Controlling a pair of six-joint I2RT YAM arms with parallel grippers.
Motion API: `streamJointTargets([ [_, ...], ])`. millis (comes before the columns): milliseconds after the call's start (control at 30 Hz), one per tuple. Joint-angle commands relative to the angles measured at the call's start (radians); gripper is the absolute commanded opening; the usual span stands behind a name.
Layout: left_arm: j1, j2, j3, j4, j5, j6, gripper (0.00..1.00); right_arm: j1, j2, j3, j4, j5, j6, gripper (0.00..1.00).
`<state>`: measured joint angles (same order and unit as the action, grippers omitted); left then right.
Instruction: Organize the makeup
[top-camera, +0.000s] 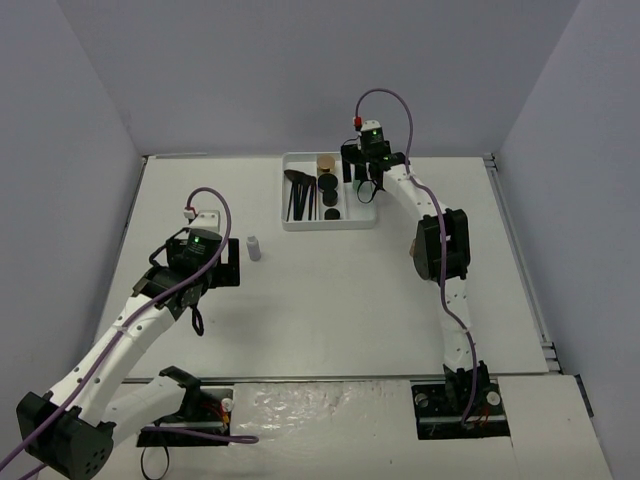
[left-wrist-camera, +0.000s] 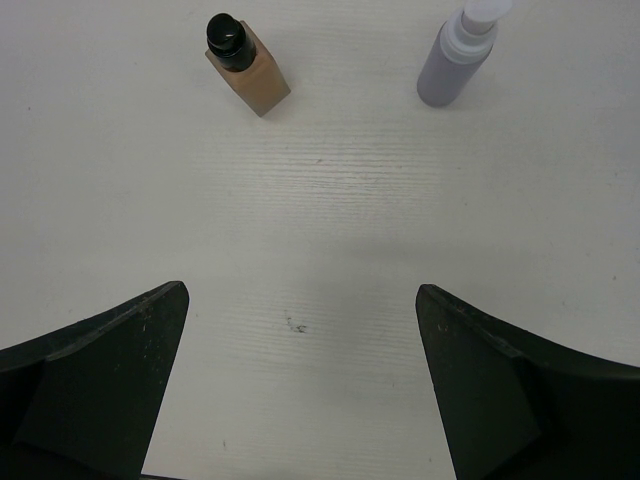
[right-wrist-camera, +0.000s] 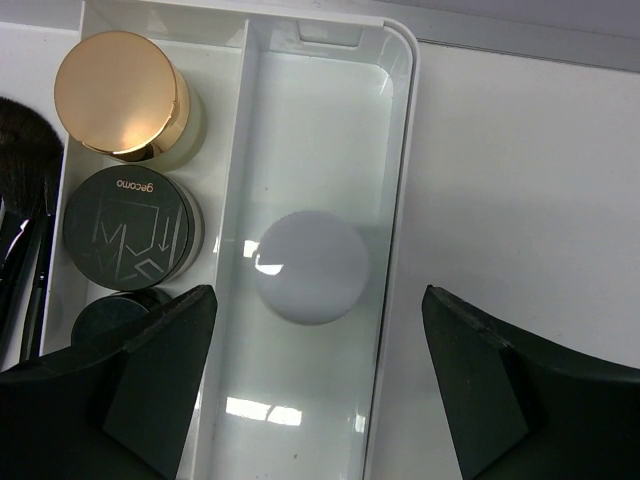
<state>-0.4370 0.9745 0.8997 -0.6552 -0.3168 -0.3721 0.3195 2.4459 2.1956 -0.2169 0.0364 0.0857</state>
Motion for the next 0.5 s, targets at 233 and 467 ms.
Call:
streamJointTargets([
  [233,0.010,-0.007,0.041,0.049,0.000,0.002,0.97,-0.015,-0.420,-0.266,0.090,0.107,0.025,0.91],
  [467,0.019,-0.018,0.065,0.049,-0.006,0.039,0.97,-0.060,-0.673,-0.619,0.095,0.141,0.062,0.93],
])
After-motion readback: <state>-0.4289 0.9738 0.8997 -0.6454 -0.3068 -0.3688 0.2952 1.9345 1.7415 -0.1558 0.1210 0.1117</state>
